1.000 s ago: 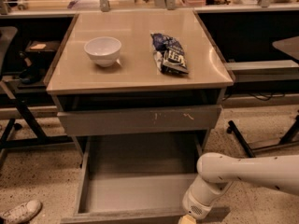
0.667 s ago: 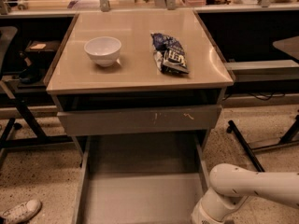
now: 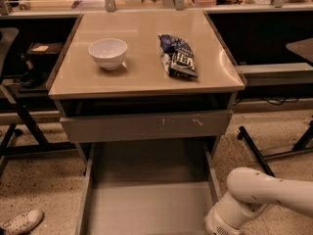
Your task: Open middle drawer
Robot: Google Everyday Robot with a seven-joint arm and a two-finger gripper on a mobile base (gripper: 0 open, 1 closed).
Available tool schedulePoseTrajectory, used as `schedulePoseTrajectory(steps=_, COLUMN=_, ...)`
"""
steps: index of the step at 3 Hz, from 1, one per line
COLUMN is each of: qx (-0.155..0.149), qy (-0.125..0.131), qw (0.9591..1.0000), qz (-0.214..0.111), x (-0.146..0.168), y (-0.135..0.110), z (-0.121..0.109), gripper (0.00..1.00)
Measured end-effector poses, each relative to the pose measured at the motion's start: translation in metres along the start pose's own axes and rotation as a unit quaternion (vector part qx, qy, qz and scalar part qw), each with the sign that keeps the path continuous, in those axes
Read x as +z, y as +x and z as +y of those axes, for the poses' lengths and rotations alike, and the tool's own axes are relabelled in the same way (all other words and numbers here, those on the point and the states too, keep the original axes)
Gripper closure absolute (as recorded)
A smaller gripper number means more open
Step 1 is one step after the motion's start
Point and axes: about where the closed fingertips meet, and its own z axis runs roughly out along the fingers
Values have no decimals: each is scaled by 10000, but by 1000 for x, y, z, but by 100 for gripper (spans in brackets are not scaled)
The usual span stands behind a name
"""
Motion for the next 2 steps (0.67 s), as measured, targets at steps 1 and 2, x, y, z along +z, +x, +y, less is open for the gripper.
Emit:
schedulePoseTrajectory(steps=1, qx=507, qy=577, qw=9961, qz=-440, x=-82, y=35, z=21, gripper=0)
schedulePoseTrajectory(steps=2, qx=1252, qy=1362, qw=9801, qz=-719, x=-172, y=84, z=52, gripper=0)
